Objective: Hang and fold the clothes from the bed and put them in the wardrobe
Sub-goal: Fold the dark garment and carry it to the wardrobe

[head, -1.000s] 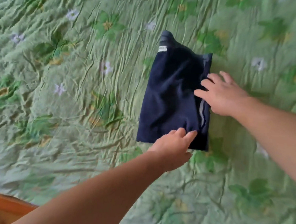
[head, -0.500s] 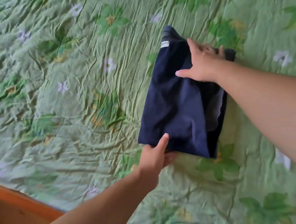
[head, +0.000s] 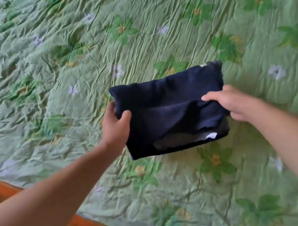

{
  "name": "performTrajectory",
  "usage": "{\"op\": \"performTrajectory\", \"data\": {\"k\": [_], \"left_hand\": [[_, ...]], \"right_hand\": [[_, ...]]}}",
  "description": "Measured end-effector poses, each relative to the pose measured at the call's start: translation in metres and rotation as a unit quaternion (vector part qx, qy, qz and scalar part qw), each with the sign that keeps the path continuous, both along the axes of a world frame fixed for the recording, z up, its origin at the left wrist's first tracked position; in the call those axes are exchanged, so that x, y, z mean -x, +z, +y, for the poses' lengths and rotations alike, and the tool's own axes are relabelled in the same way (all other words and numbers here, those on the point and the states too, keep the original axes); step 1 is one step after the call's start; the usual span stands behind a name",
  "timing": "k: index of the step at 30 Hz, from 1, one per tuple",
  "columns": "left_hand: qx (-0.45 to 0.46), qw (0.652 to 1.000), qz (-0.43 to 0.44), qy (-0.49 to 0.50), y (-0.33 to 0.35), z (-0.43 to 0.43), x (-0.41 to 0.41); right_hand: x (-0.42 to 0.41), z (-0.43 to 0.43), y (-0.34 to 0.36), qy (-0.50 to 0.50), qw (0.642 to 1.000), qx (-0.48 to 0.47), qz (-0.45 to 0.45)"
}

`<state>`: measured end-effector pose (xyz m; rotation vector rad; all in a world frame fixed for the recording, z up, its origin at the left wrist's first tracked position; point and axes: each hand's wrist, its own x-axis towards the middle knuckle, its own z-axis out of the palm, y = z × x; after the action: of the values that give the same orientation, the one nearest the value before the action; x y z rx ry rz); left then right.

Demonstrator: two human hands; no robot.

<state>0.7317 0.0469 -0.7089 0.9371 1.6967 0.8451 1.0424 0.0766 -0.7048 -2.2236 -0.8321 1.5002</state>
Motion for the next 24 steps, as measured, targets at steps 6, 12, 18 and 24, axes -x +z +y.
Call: {"op": "performTrajectory", "data": {"k": [6, 12, 18, 24], "left_hand": [[0.027, 0.954, 0.242, -0.177, -0.009, 0.048, 0.073], [-0.160, 0.727, 0.438, -0.505, -0.040, 0.000, 0.065], [-0.198, 0.641, 0.474, -0.570, -0.066, -0.024, 0.069], [-0.243, 0.715, 0.388, -0.528, -0.040, 0.010, 0.093]], "right_hand": [[0.051, -0.105, -0.020, 0.005, 0.994, 0.078, -0.081], [0.125, -0.140, -0.045, 0.253, 0.854, -0.226, -0.395], [0.148, -0.161, -0.070, 0.358, 0.838, -0.134, -0.390], [0.128, -0.167, -0.059, 0.291, 0.783, -0.308, -0.456]]}}
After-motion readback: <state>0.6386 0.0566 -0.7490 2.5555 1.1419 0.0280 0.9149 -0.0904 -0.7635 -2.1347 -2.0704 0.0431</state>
